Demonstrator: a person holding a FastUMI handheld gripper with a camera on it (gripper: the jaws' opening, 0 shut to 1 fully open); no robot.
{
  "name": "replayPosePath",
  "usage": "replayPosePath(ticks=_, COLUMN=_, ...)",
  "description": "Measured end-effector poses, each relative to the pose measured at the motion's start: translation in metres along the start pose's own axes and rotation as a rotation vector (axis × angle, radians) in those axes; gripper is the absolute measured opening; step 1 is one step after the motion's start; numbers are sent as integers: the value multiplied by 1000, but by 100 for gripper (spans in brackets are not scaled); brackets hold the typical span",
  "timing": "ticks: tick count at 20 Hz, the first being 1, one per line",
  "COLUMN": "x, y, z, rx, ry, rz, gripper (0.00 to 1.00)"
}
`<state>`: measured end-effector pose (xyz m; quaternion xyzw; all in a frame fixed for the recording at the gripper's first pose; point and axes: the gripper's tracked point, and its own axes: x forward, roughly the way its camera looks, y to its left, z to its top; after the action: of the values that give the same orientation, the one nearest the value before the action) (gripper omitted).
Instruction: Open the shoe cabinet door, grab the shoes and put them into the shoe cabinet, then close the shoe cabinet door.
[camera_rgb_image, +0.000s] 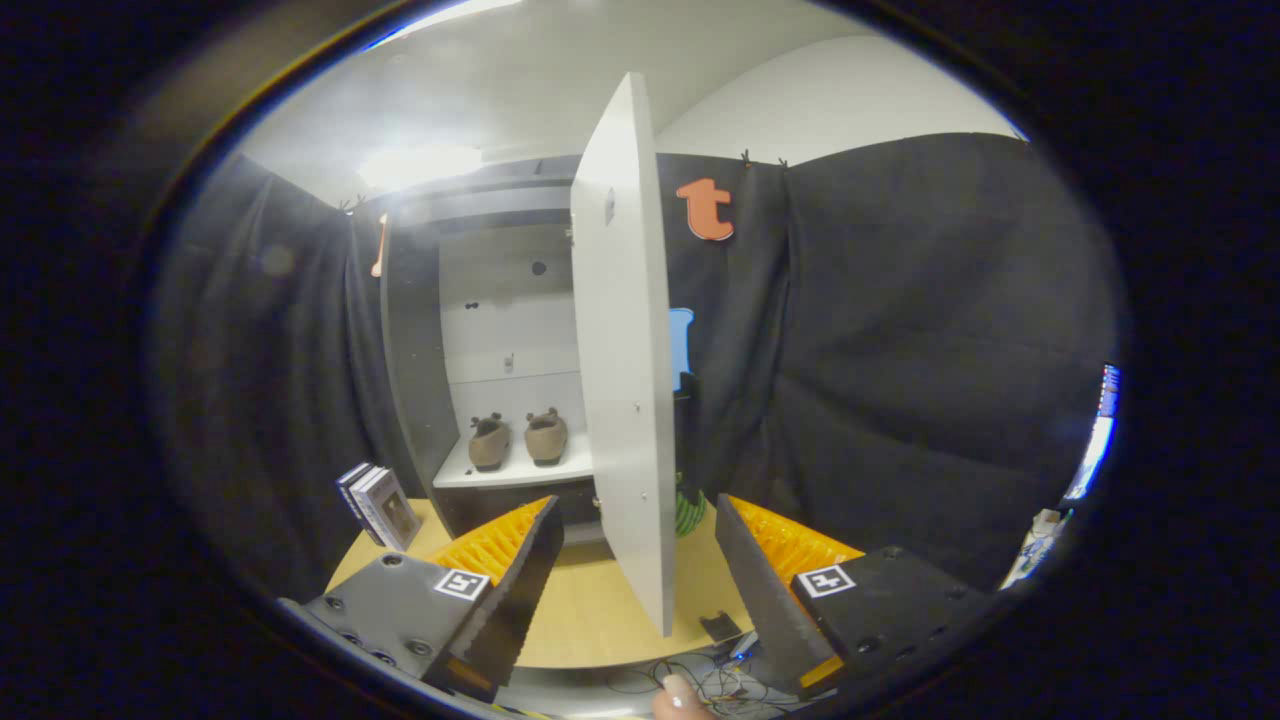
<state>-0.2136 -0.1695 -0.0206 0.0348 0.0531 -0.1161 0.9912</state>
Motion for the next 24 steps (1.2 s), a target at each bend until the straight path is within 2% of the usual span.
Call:
replayPosePath(ticks=4, x=37, y=-41, z=11, rx=-36, ry=-5, rz=24, gripper=96)
replayPosePath(ticks=6, x=45, y=-52, z=30, rx=-48, ry=-6, rz=53, gripper=96)
replayPosePath(ticks=12, x=97, y=-49, z=26, rx=-71, ry=23, rz=243, gripper=96)
replayPosePath(ticks=15, x=97, y=-38, z=29, rx=-58, ry=5, rz=340, gripper=96)
replayPosePath(ticks=24, x=89, y=5, z=27, rx=-58, ry=-43, rz=463, gripper=94)
